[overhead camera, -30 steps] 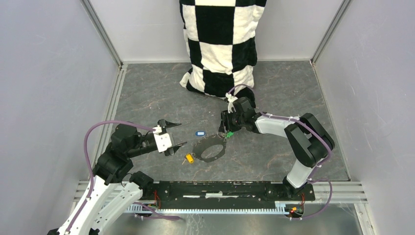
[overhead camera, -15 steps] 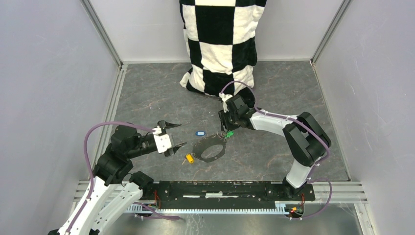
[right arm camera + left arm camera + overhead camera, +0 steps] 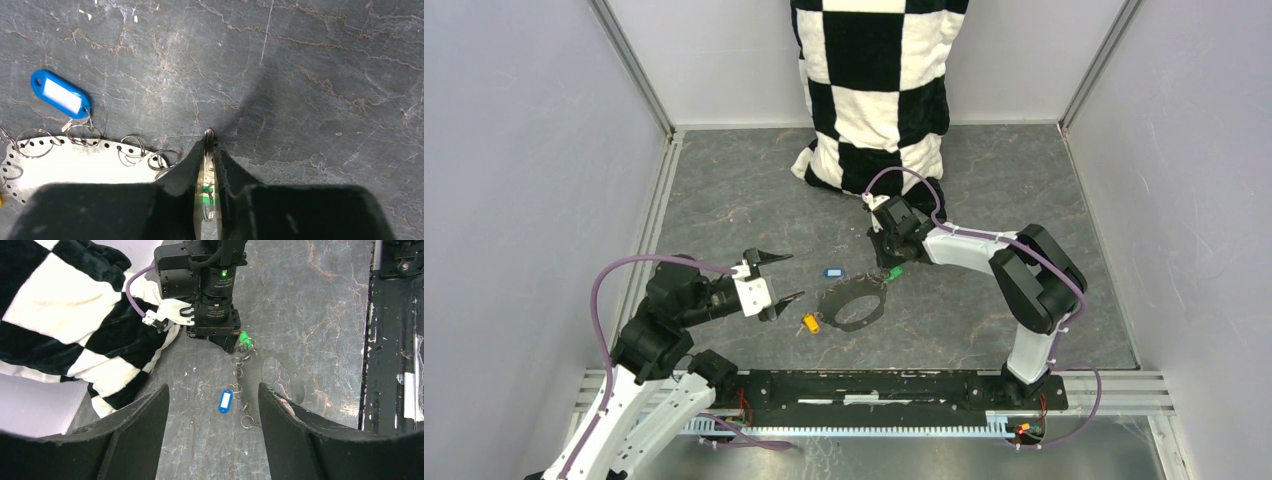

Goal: Put the keys on the keyring

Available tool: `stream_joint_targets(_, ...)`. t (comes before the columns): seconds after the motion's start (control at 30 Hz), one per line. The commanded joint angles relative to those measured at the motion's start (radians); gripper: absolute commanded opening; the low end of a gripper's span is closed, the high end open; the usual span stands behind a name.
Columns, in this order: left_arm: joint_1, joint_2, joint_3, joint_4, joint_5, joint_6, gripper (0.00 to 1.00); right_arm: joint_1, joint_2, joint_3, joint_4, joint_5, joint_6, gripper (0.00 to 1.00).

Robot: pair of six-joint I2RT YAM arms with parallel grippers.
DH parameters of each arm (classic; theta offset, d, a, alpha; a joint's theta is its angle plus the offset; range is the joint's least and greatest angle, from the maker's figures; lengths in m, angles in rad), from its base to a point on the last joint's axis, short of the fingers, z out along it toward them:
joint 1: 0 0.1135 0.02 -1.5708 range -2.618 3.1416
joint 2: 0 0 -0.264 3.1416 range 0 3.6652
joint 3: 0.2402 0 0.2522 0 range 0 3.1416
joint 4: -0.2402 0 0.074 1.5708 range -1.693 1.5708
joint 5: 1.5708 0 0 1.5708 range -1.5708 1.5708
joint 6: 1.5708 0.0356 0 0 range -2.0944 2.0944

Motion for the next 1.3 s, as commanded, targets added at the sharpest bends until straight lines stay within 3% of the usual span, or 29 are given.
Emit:
stream_joint_targets(0.0, -0.002, -0.016, 0.001, 0.029, 0.003, 0.012, 0.72, 0.011, 0.028, 0.016, 0.031, 0.002, 0.025, 0.11)
stream_joint_targets(0.17, -0.003, -0.02, 0.002, 0.021, 0.0, 0.016, 0.72, 0.024, 0.042, 0.072, 0.031, -0.01, 0.009, 0.0)
stream_joint_targets(0.37, -0.003, -0.01, 0.009, 0.021, 0.0, 0.01, 0.71, 0.029, -0.016, 0.12, 0.043, -0.007, -0.03, 0.0)
stream_joint_targets(0.73, -0.003, 0.008, 0.006, 0.017, 0.004, 0.009, 0.71, 0.028, -0.119, 0.036, 0.089, -0.039, -0.053, 0.0)
stream_joint_targets(0.77, -0.002, 0.008, 0.007, 0.015, 0.003, 0.008, 0.71, 0.029, -0.119, 0.039, 0.073, -0.043, -0.053, 0.05)
stream_joint_targets(0.83, -0.002, 0.009, 0.008, 0.012, 0.003, 0.008, 0.71, 0.03, -0.135, 0.022, 0.046, -0.048, -0.055, 0.29)
stream_joint_targets(0.87, -0.002, 0.009, 0.007, 0.011, 0.003, 0.01, 0.71, 0.031, -0.155, -0.001, 0.055, -0.045, -0.058, 0.33)
stream_joint_targets(1.27, -0.002, 0.011, 0.002, 0.005, 0.004, 0.007, 0.71, -0.025, -0.186, -0.095, 0.037, -0.093, -0.226, 0.44)
